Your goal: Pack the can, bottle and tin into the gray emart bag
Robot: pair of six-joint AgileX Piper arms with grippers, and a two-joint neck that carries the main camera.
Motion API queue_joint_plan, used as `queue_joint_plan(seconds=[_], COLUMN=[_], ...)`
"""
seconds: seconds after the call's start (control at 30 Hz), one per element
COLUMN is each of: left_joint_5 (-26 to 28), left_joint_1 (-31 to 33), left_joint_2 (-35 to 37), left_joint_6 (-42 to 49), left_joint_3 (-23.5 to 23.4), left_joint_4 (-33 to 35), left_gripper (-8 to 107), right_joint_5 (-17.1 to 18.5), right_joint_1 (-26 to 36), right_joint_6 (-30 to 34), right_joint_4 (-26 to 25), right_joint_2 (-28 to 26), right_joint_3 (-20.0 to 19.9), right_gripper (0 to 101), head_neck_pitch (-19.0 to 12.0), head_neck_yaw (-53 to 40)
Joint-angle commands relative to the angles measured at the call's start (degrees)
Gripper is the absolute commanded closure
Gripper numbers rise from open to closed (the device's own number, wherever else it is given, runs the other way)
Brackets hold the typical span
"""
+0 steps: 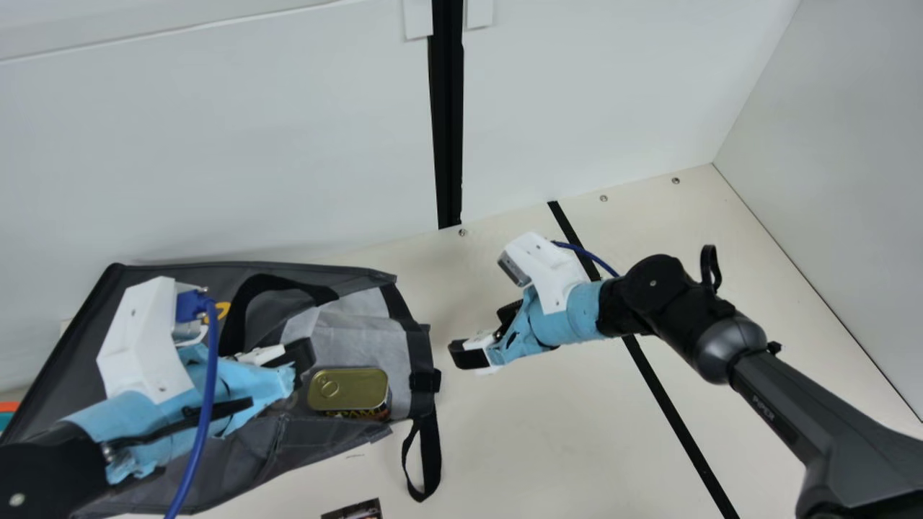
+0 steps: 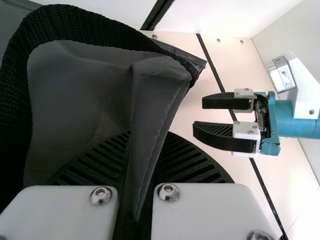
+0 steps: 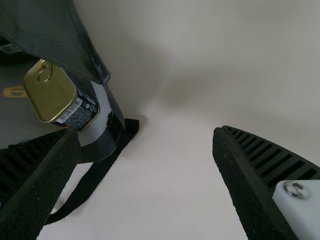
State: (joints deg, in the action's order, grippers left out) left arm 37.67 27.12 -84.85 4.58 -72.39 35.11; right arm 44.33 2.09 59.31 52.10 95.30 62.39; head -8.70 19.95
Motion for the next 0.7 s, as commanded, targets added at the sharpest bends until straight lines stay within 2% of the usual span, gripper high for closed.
queue_joint_plan(seconds=[0.0,0.67], left_joint_5=[0.0,0.0], left_joint_1=[0.0,0.0], left_joint_2=[0.0,0.0], left_joint_6=[0.0,0.0], left_joint_3=[0.0,0.0], left_joint_4=[0.0,0.0], left_gripper=[89,89], right_joint_5=[0.06,1.24], right_joint_1=[-0.34,-4.34], right_joint_6=[0.58,8.37], right_joint_4=[0.67,8.64], right_joint_2=[0.41,7.82], right_joint_3=[0.09,2.77], right_gripper=[10,10], head_neck_pitch=[-1.3,-1.3], head_neck_yaw=[0.05,0.05])
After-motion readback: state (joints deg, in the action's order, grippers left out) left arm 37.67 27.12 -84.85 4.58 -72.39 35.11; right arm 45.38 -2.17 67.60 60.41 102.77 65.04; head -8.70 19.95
